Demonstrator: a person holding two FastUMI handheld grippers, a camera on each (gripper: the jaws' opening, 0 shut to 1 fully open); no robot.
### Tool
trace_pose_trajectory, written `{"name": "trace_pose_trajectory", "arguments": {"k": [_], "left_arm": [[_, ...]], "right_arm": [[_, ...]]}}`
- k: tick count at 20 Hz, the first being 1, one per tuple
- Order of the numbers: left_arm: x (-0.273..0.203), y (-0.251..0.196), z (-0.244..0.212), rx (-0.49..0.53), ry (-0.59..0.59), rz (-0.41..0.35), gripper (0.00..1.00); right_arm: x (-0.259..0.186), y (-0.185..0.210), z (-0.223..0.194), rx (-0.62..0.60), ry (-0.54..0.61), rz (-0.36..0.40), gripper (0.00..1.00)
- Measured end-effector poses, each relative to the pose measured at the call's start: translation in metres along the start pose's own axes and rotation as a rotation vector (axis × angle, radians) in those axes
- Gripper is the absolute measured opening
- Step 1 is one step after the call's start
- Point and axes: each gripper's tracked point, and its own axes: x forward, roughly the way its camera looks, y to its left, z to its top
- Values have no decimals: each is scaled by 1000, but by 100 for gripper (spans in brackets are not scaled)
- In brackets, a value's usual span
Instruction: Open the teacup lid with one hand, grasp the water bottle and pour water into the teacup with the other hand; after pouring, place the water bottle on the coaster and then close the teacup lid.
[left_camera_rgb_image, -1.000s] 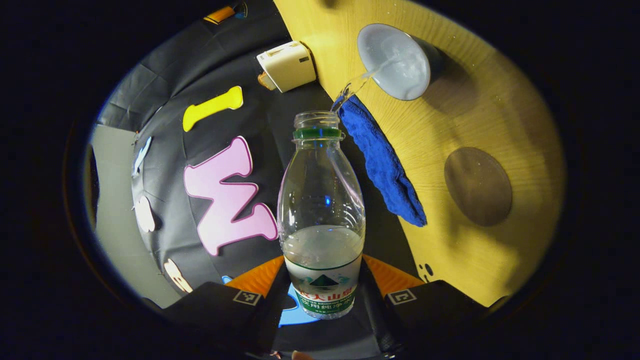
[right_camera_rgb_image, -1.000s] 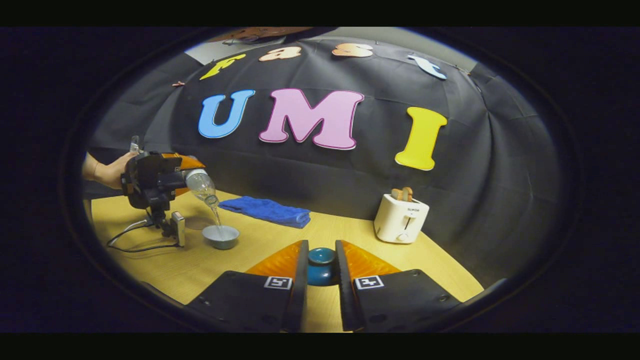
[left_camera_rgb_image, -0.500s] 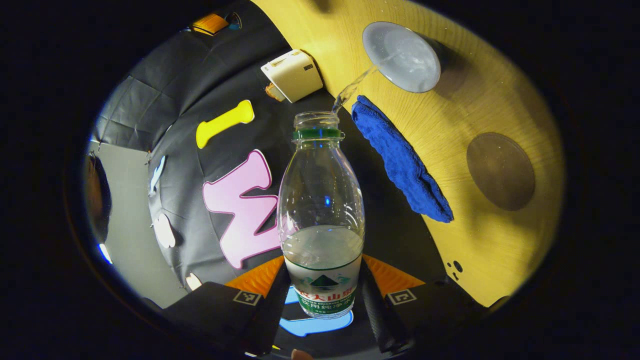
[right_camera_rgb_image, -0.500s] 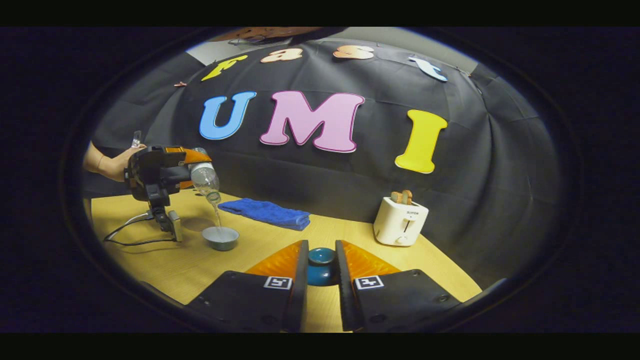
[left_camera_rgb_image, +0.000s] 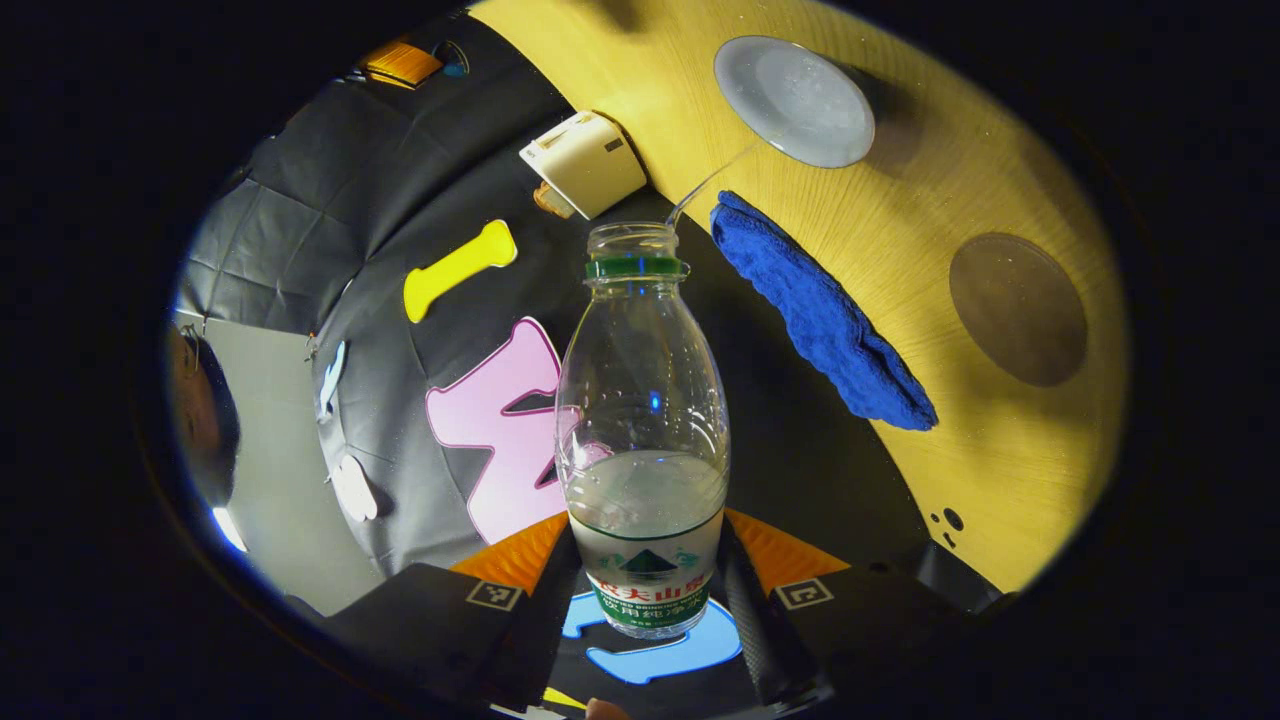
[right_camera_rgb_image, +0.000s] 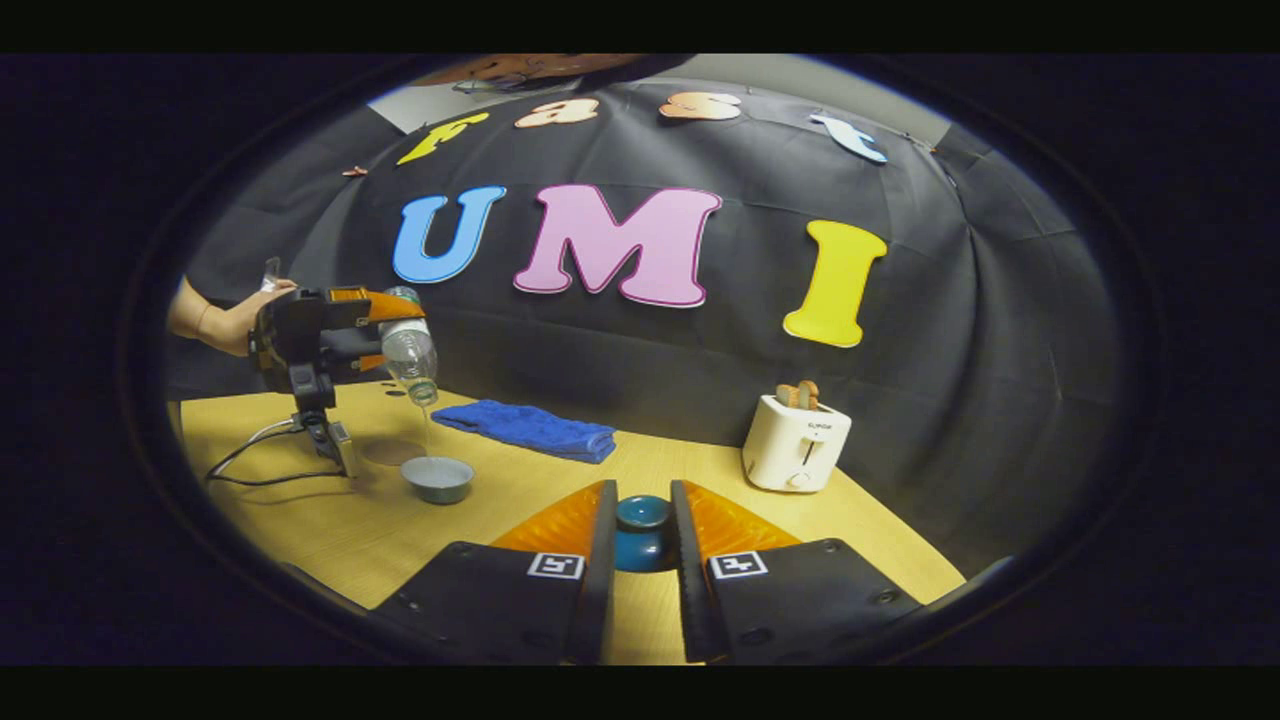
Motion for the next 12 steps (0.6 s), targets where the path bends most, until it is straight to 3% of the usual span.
{"name": "trace_pose_trajectory", "arguments": {"k": [1, 4, 9, 10, 12], "left_arm": [[1, 2, 2, 5, -8, 8, 76], [3, 4, 4, 6, -22, 10, 76], [4, 1, 6, -1, -23, -5, 76], [4, -1, 5, -8, -19, -11, 76], [3, -10, 2, -67, -1, -55, 76]], "right_arm": [[1, -1, 0, 0, 1, -1, 36], [2, -1, 1, 8, -1, -7, 26], [4, -3, 0, 19, -2, -11, 36], [4, -3, 1, 20, -1, -12, 31], [4, -3, 0, 25, 1, -12, 31]]}}
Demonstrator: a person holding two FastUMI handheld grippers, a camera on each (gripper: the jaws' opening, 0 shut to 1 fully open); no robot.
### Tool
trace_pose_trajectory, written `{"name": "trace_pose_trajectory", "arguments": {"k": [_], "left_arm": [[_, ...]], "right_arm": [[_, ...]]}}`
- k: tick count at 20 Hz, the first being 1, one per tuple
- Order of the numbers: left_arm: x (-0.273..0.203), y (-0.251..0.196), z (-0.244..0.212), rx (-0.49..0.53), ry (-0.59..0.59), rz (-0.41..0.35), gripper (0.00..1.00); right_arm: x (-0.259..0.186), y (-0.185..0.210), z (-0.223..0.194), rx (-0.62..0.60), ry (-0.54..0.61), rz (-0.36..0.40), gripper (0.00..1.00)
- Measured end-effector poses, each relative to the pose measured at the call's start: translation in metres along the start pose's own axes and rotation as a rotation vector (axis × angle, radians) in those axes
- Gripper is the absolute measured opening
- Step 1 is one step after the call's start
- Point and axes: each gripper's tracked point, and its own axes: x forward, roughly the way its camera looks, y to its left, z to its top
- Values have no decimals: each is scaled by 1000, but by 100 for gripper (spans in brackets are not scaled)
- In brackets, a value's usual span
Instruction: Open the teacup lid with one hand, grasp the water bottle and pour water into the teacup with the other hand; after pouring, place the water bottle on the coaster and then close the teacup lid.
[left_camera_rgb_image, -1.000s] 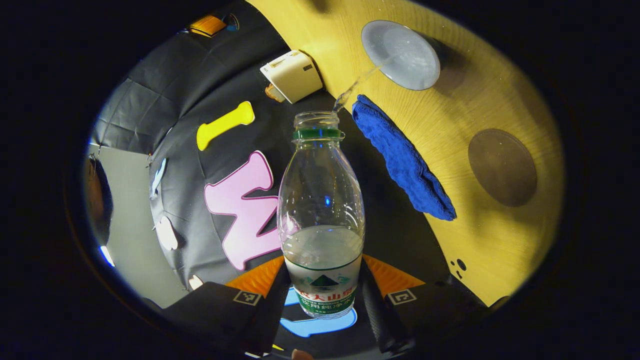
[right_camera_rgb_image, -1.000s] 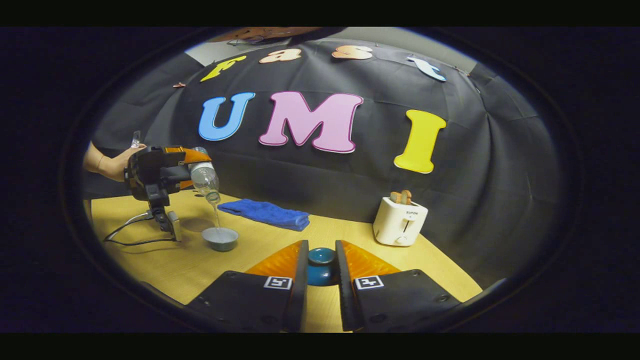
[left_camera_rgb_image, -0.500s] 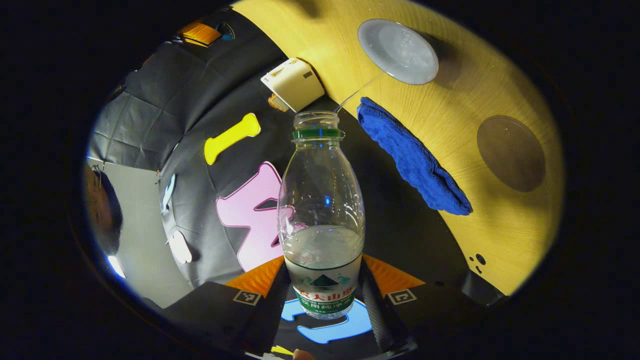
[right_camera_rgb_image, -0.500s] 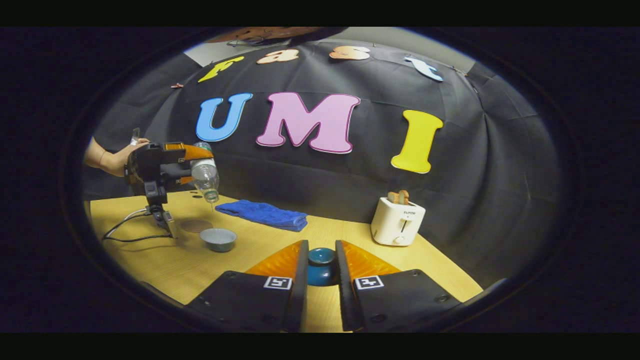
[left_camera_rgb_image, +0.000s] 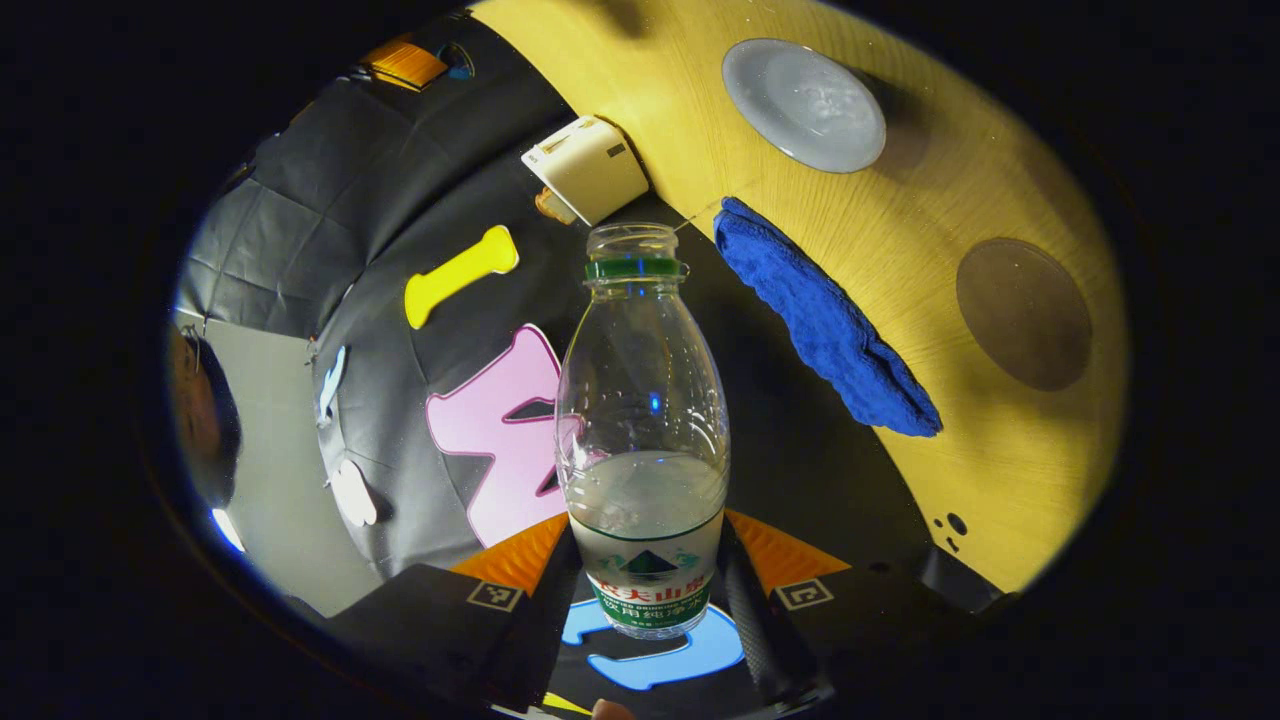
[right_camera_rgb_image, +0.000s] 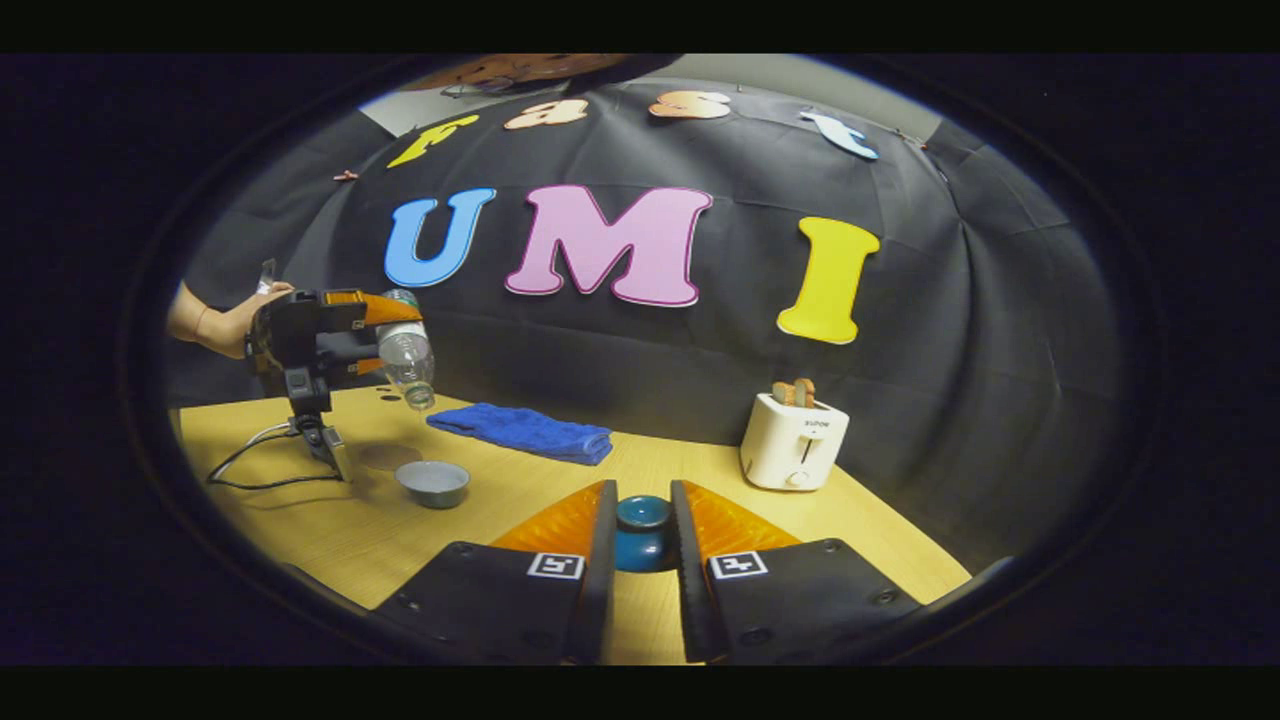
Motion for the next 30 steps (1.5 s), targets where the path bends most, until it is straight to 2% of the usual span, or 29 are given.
{"name": "trace_pose_trajectory", "arguments": {"k": [3, 4, 5, 6, 8, 11, 12, 13, 14, 17, 18, 19, 20, 23, 29, 30], "left_arm": [[-9, -16, -2, -243, 36, -104, 76], [-13, -19, -1, -359, 50, -140, 76], [-17, -19, 2, -485, 63, -169, 76], [-20, -19, 4, -611, 78, -192, 76], [-19, -13, 1, -846, 102, -204, 76], [-17, 0, -7, -1197, 151, -174, 76], [-15, 4, -5, -1299, 157, -165, 76], [-14, 5, -2, -1396, 153, -165, 76], [-14, 6, 2, -1491, 142, -171, 76], [-19, -9, 2, -1761, 168, -170, 76], [-21, -15, 3, -1821, 188, -162, 76], [-22, -21, 5, -1867, 198, -156, 76], [-24, -26, 9, -1914, 202, -161, 76], [-18, -46, 17, -2027, 243, -168, 76], [-16, -87, 35, -2082, 317, -246, 76], [-17, -91, 36, -2088, 326, -252, 76]], "right_arm": [[4, 0, -1, 34, 3, 1, 27], [4, 0, 0, 41, 3, -1, 26], [6, 0, 0, 42, 5, -3, 31], [6, 1, -1, 40, 7, -3, 31], [8, 5, -2, 29, 8, 1, 31], [11, 12, -2, 23, 13, 12, 31], [10, 13, -1, 25, 13, 13, 31], [11, 15, -1, 24, 14, 15, 36], [11, 16, 0, 22, 13, 17, 31], [15, 20, 2, 15, 12, 22, 36], [15, 21, 3, 13, 12, 23, 31], [16, 22, 2, 13, 12, 24, 36], [17, 23, 2, 14, 14, 26, 31], [19, 27, 0, 6, 18, 32, 31], [23, 33, -3, 3, 26, 44, 31], [24, 34, -3, 4, 27, 44, 36]]}}
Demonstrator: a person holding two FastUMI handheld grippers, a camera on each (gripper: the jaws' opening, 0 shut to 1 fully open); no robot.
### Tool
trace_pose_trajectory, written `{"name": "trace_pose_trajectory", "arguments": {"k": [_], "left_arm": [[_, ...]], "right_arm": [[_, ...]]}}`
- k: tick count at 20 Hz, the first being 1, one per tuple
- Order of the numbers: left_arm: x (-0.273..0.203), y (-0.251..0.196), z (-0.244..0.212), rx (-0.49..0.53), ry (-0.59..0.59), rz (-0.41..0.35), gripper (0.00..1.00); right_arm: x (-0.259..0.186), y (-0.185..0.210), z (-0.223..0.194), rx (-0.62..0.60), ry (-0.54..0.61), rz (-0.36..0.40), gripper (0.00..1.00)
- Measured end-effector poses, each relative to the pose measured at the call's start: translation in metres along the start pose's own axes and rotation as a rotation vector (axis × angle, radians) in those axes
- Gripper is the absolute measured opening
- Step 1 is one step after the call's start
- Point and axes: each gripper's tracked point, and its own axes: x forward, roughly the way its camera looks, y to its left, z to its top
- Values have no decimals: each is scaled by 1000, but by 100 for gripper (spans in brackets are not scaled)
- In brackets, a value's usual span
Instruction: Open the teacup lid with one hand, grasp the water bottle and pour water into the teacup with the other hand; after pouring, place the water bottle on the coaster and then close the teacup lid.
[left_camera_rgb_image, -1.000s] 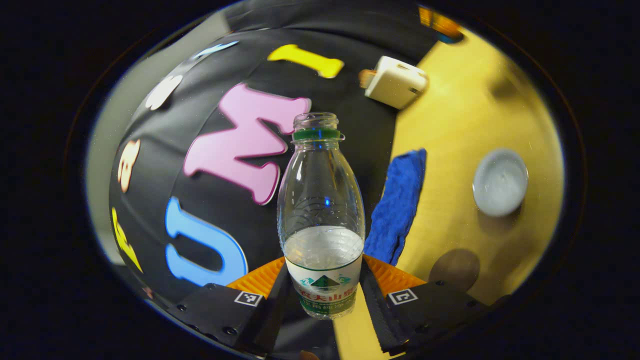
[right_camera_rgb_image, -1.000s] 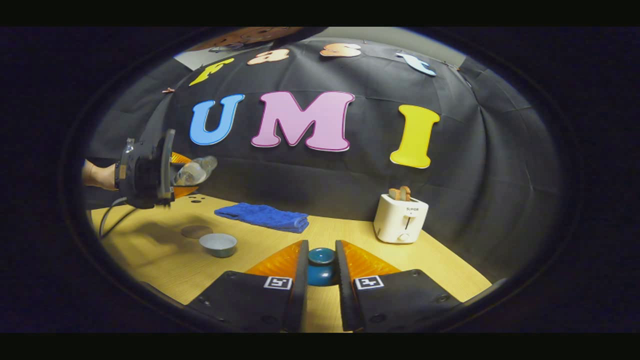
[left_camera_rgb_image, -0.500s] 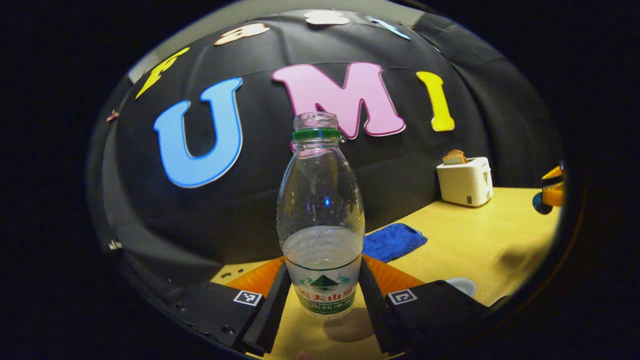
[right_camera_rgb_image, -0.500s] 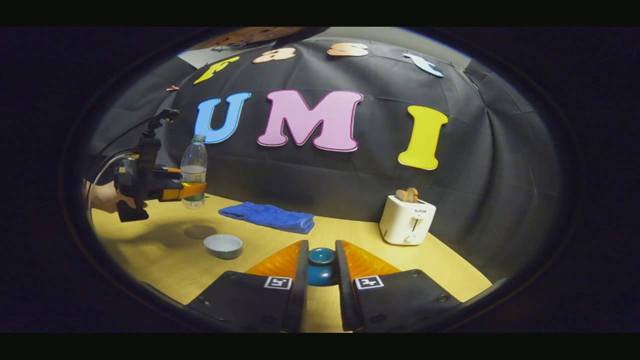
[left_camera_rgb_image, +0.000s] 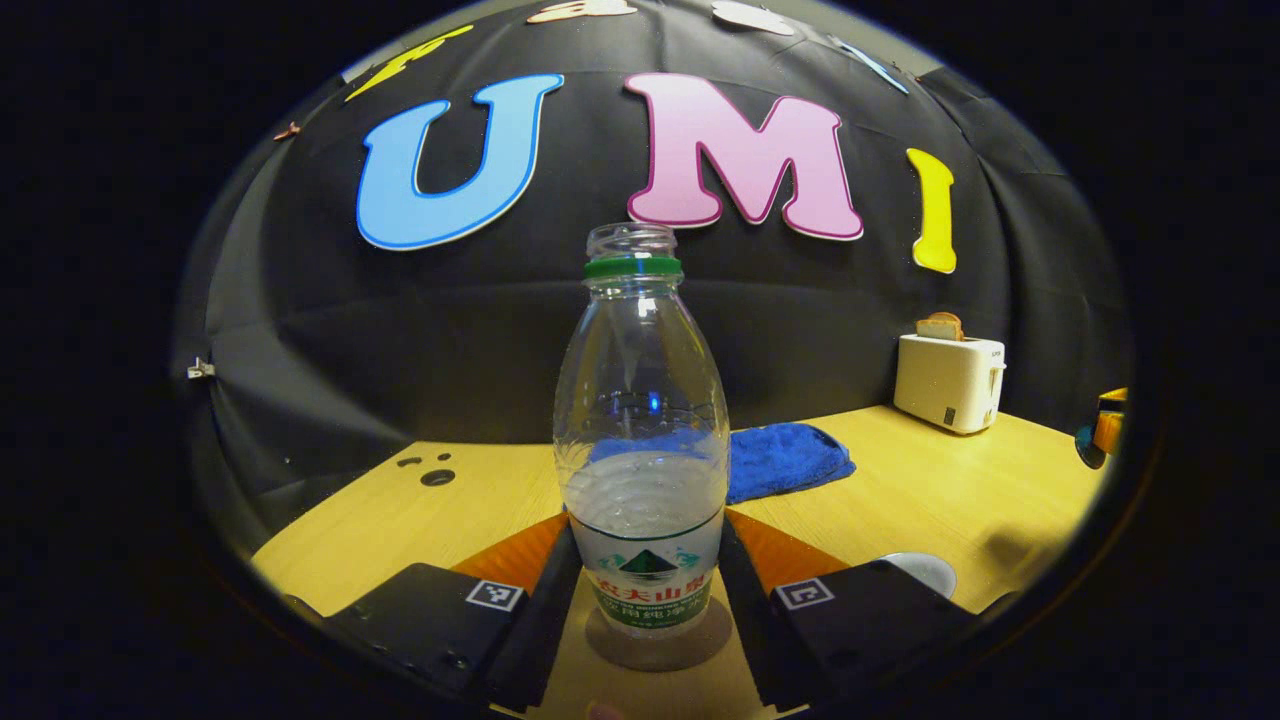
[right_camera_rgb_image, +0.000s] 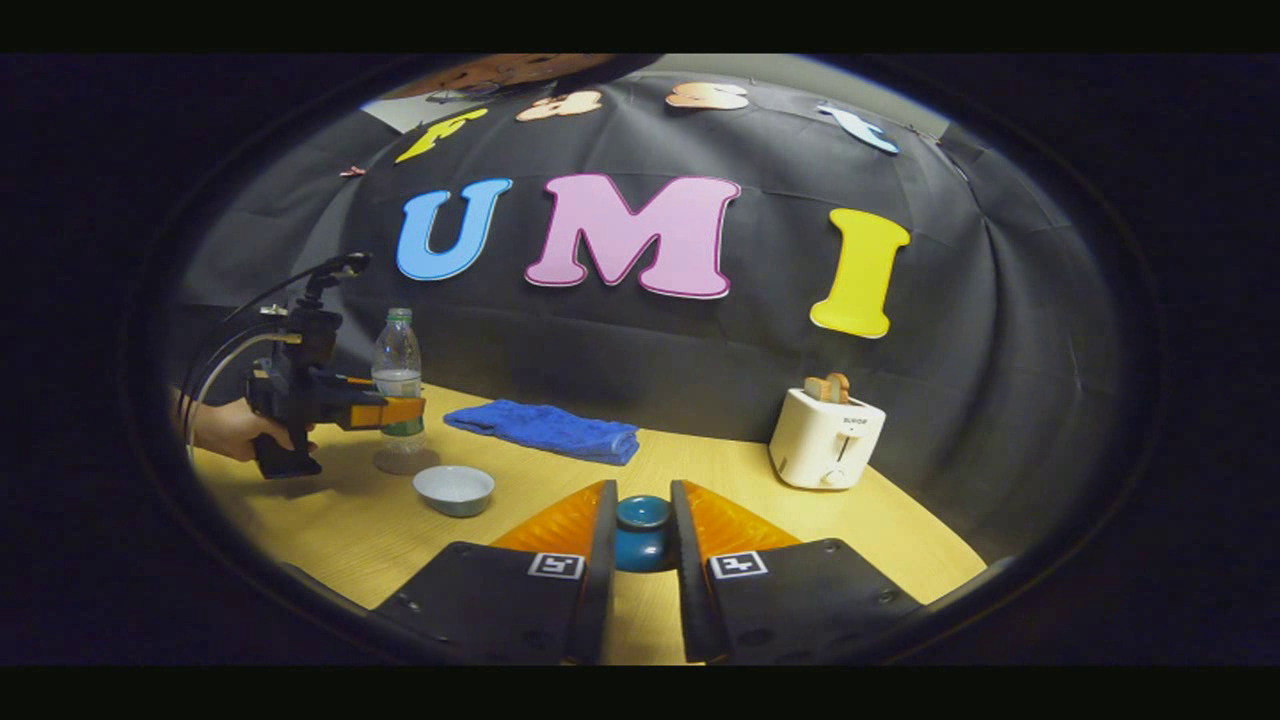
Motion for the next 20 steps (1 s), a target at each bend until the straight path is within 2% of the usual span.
{"name": "trace_pose_trajectory", "arguments": {"k": [2, 3, 4, 8, 10, 11, 13, 15, 16, 17, 20], "left_arm": [[3, 1, -9, -22, 20, 2, 76], [5, 2, -14, -29, 30, 4, 76], [5, 1, -16, -37, 35, 4, 77], [6, -2, -16, -36, 35, -8, 80], [5, -5, -20, -44, 46, -17, 84], [5, -6, -21, -50, 52, -21, 91], [0, -6, -23, -55, 65, -23, 94], [-11, -8, -27, -49, 74, -35, 94], [-18, -9, -30, -44, 84, -44, 94], [-26, -10, -35, -35, 96, -50, 94], [-59, -5, -50, -14, 128, -44, 94]], "right_arm": [[3, 2, 0, 3, 2, 3, 36], [3, 4, 0, 3, 4, 6, 31], [4, 5, 0, 1, 2, 8, 36], [7, 8, 1, 3, 4, 14, 36], [8, 11, 1, 9, 1, 15, 36], [9, 12, 0, 10, 3, 18, 36], [11, 17, 1, 10, 7, 30, 36], [14, 24, 6, 17, 1, 50, 26], [18, 29, 8, 23, -4, 62, 31], [21, 37, 11, 32, -7, 79, 26], [34, 69, 15, 52, -15, 143, 31]]}}
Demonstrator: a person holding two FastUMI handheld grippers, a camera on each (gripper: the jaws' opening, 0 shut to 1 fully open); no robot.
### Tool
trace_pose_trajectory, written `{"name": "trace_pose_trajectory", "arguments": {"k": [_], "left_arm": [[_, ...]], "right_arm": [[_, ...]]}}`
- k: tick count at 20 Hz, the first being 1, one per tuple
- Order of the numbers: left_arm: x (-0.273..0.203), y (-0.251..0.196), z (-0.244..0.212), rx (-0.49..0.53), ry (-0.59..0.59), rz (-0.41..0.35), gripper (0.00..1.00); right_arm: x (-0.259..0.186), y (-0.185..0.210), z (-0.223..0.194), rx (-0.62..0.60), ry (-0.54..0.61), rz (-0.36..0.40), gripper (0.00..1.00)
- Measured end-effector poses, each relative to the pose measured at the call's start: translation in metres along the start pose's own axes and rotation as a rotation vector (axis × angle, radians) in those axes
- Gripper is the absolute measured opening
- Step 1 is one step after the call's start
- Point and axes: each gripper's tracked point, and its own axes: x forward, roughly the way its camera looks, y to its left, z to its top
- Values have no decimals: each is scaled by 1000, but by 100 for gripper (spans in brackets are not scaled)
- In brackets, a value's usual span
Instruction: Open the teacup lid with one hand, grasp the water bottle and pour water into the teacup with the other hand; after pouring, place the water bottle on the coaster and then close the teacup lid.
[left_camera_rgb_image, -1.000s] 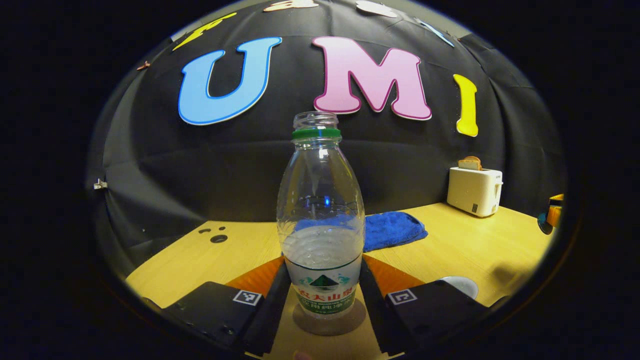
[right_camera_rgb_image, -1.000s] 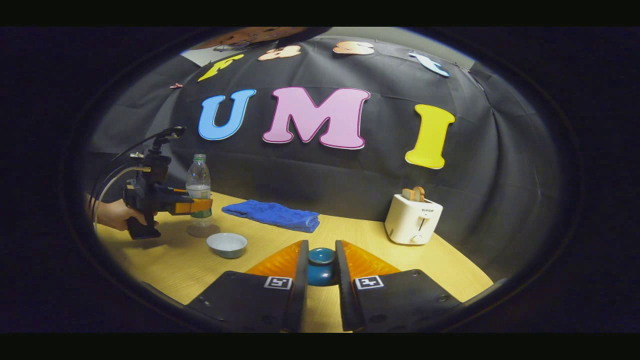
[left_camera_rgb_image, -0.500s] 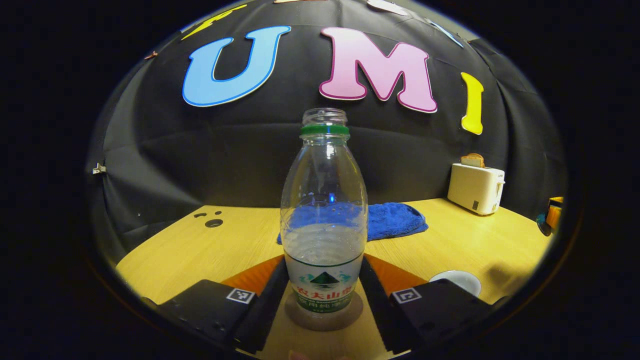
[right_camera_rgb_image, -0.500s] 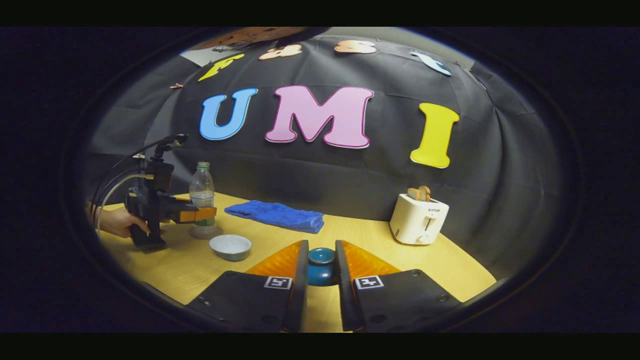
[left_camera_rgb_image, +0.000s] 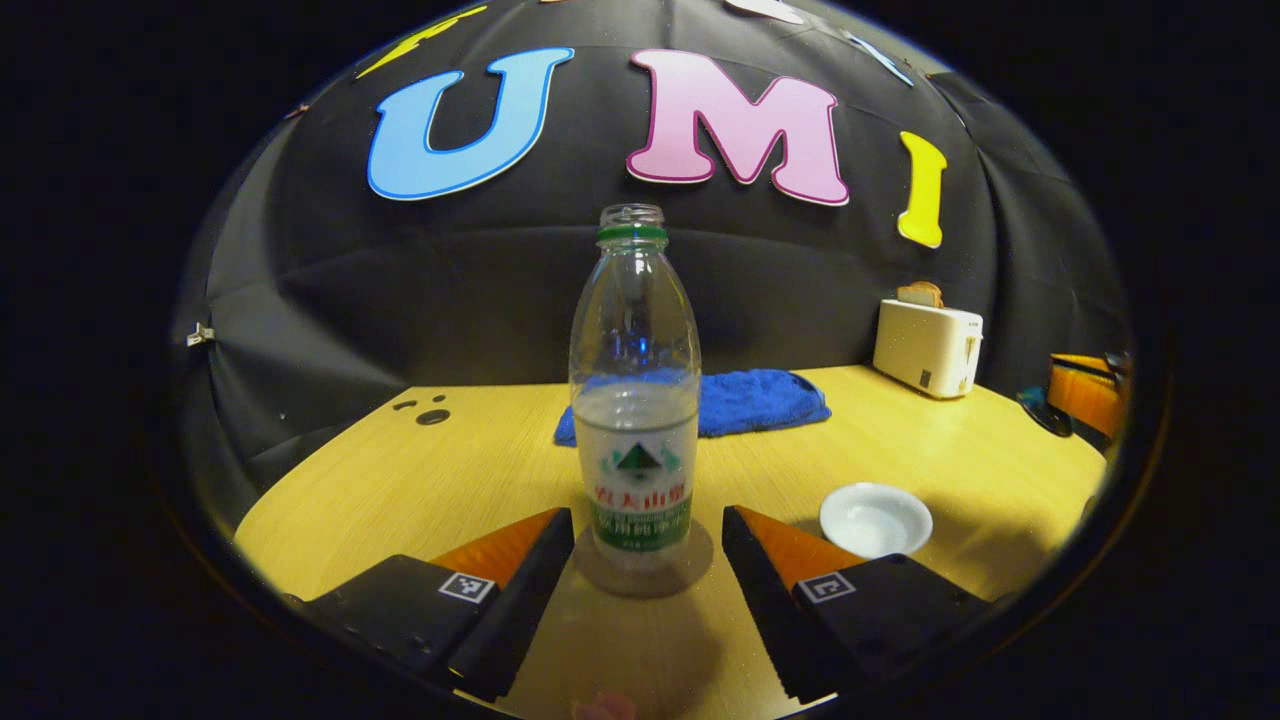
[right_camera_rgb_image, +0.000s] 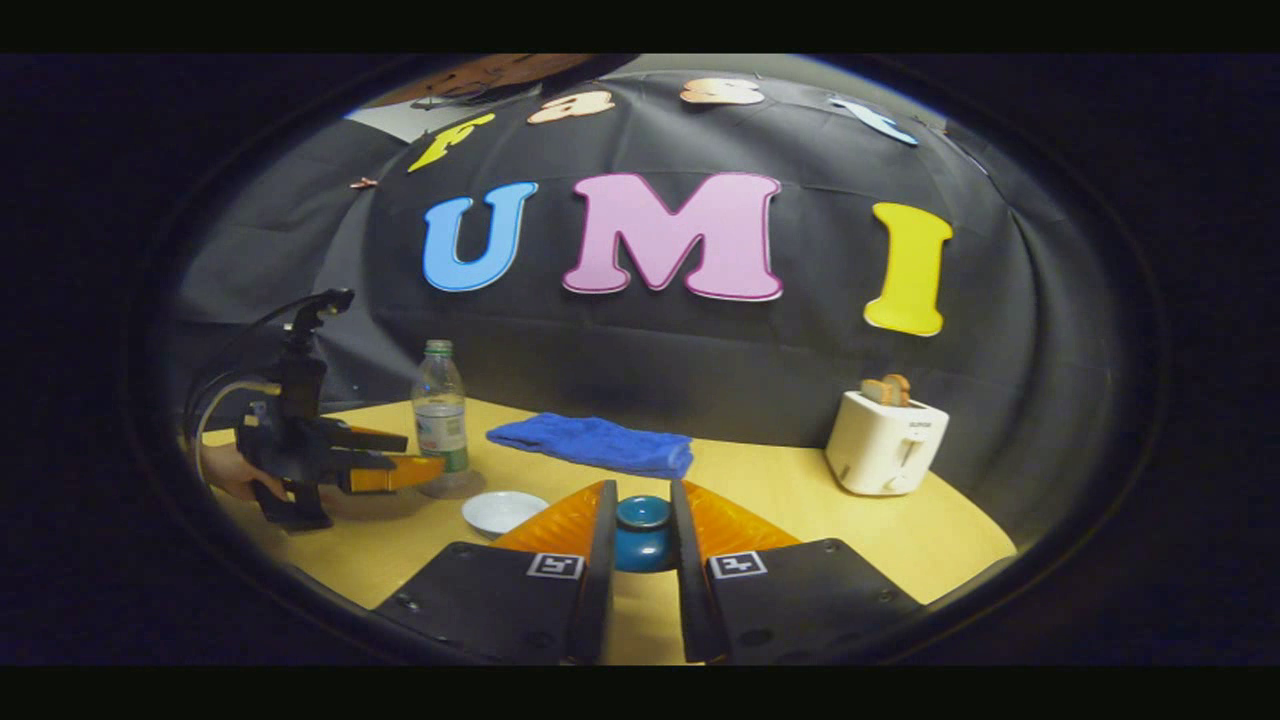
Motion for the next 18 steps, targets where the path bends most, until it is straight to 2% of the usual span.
{"name": "trace_pose_trajectory", "arguments": {"k": [1, 2, 3, 4, 5, 6, 7, 9, 10, 14, 16, 17, 18], "left_arm": [[-10, -1, -4, -5, 3, 1, 94], [-22, -1, -8, -16, 8, -1, 94], [-32, 0, -13, -24, 10, 1, 94], [-41, 2, -15, -24, 9, 8, 90], [-50, 5, -17, -17, 6, 19, 94], [-58, 10, -15, -6, 1, 31, 94], [-65, 11, -15, -2, -6, 42, 94], [-79, 13, -15, -25, -15, 45, 94], [-86, 12, -14, -38, -14, 38, 94], [-102, 18, -15, -14, -22, 35, 94], [-104, 13, -24, -42, -5, 12, 94], [-105, 14, -28, -50, 3, 9, 94], [-105, 15, -28, -52, 6, 11, 94]], "right_arm": [[7, 11, -1, 3, 0, 21, 36], [13, 24, -2, 10, 2, 45, 36], [21, 36, -5, 19, 5, 65, 26], [27, 47, -8, 26, 10, 86, 26], [33, 58, -11, 29, 17, 102, 26], [37, 65, -16, 29, 26, 113, 31], [43, 71, -19, 31, 32, 120, 26], [53, 81, -26, 28, 41, 126, 26], [57, 84, -29, 26, 47, 127, 31], [70, 94, -45, 26, 78, 135, 31], [76, 98, -55, 36, 106, 138, 31], [79, 99, -59, 37, 122, 137, 26], [82, 99, -62, 37, 135, 132, 31]]}}
